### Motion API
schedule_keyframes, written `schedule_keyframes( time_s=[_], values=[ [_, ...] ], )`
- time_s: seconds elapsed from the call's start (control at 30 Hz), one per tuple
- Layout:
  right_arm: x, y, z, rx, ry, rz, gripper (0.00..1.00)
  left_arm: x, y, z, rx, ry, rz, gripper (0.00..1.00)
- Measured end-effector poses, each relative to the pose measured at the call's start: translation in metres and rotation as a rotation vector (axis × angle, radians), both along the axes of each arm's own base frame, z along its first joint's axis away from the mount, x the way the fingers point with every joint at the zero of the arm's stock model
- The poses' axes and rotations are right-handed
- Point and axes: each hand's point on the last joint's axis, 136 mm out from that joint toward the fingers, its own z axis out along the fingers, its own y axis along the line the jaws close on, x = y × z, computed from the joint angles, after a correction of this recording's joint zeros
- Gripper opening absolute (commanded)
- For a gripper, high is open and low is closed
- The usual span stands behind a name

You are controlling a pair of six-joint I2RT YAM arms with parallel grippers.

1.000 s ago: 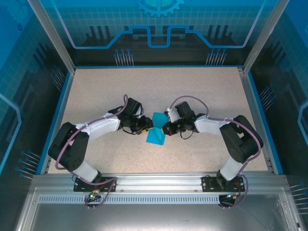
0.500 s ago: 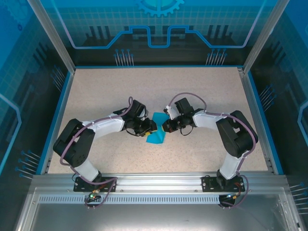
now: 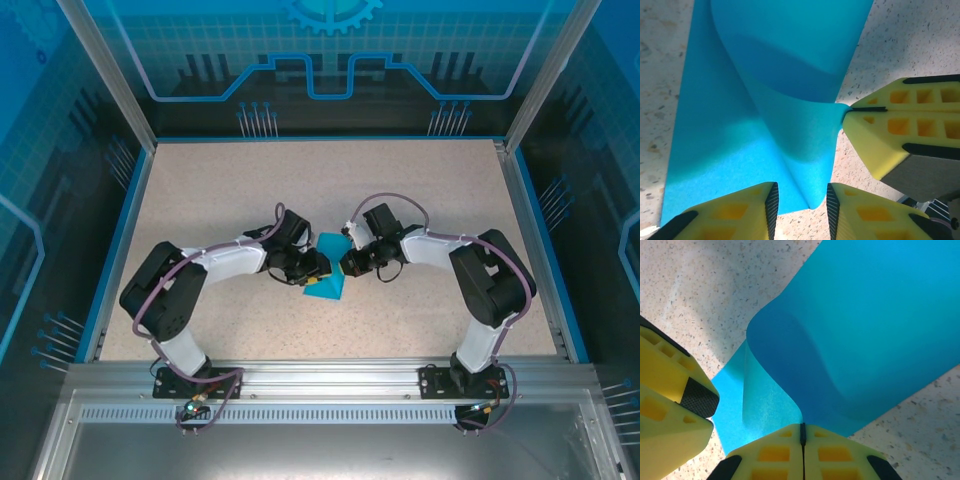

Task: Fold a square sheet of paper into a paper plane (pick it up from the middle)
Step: Fold the triangle a second time at the center of the table.

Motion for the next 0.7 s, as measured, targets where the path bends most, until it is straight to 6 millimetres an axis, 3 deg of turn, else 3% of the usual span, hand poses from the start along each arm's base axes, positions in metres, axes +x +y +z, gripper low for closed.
schedule_keyframes(
  time_s=[0.7],
  values=[
    [0.003,-0.002,-0.008,-0.019,0.004,-0.019,0.06,0.017,-0.015,0.014,-0.092,-0.001,0.089,0.22]
  ],
)
